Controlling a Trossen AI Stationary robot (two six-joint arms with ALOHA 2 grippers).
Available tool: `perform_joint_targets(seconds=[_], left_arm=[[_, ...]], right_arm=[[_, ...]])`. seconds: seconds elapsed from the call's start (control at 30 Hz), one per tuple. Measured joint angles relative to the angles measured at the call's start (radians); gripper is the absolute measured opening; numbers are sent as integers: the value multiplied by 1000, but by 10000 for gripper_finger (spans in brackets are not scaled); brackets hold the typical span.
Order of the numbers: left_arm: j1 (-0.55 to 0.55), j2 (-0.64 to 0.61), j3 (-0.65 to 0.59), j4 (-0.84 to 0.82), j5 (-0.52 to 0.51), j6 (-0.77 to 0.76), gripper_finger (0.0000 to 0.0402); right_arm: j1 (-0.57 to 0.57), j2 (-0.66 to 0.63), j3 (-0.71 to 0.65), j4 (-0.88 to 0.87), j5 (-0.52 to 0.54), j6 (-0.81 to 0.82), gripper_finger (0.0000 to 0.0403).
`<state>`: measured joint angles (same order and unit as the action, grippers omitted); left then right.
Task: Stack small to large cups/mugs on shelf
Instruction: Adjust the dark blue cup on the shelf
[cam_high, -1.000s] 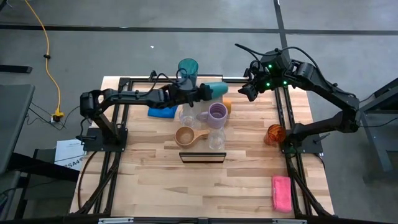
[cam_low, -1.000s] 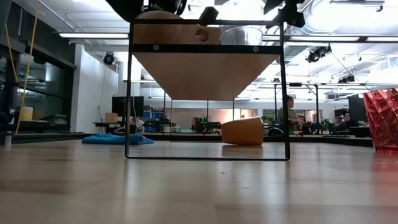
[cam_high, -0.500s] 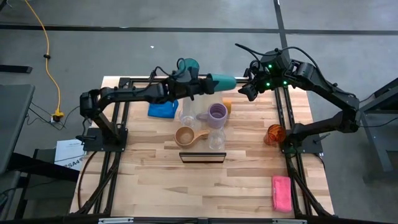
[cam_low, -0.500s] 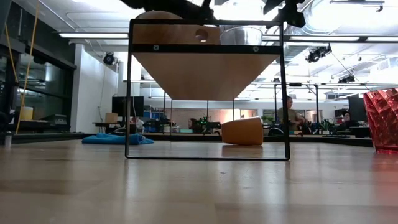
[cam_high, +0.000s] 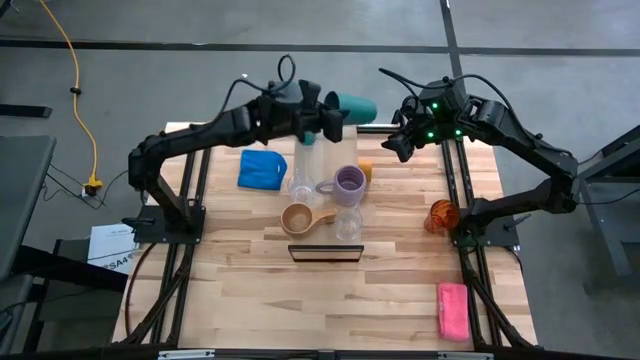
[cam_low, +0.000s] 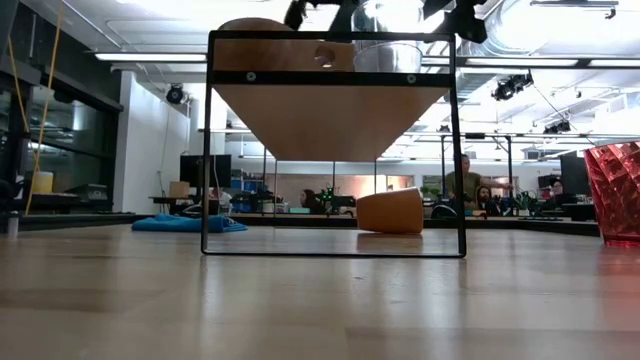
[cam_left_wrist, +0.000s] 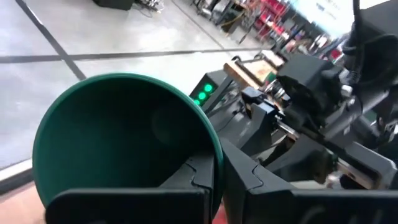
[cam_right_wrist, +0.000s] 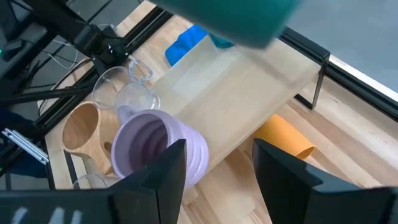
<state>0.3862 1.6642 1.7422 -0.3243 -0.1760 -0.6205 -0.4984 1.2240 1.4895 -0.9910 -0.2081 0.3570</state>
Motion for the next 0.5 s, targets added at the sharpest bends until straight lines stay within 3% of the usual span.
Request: perform_joint_targets(seconds=[0.17,0.5], left_arm=[[0,-1,105,-182,13,79,1],[-1,-1,216,-490,137,173,0]], right_arm=[[0,0,0,-3,-18,-25,173],[0,-2,1,-14,-28,-48,172]])
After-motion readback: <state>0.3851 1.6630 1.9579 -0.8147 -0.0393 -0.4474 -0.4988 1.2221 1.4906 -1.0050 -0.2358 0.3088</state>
